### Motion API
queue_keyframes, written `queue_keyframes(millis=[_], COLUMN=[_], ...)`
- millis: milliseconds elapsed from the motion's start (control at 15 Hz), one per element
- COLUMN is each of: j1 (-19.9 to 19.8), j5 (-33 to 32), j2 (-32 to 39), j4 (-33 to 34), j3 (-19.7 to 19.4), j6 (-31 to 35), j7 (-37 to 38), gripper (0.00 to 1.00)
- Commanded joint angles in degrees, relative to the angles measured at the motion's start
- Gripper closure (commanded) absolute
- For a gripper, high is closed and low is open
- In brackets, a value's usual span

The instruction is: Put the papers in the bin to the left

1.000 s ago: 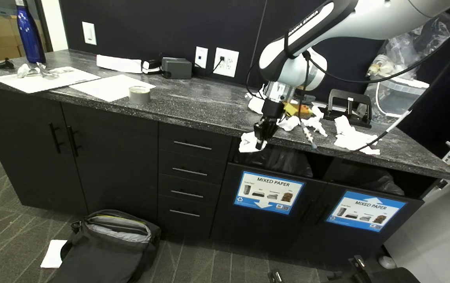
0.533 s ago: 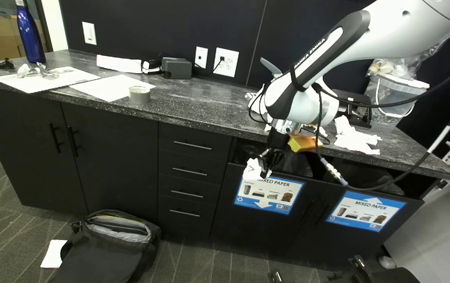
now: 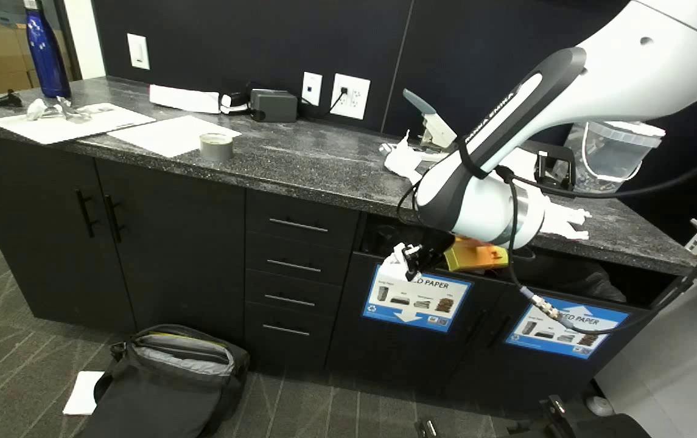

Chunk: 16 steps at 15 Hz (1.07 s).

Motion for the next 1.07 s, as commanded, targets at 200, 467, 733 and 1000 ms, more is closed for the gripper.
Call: queue_keyframes(millis=[200, 467, 733, 1000], j1=[-7.0, -1.6, 3.5, 7.5], j5=[-3.6, -6.8, -5.4, -3.3], j2=[8.3, 16.5, 23.7, 31.5], j4=[-1.6, 3.4, 13.3, 25.5], j3=[6.3, 0.4, -4.1, -8.5], j6=[21.1, 33.1, 38.5, 42.5], j7=[15.4, 26.5, 32.7, 34.0], gripper=[0.94, 0.94, 0.93, 0.93])
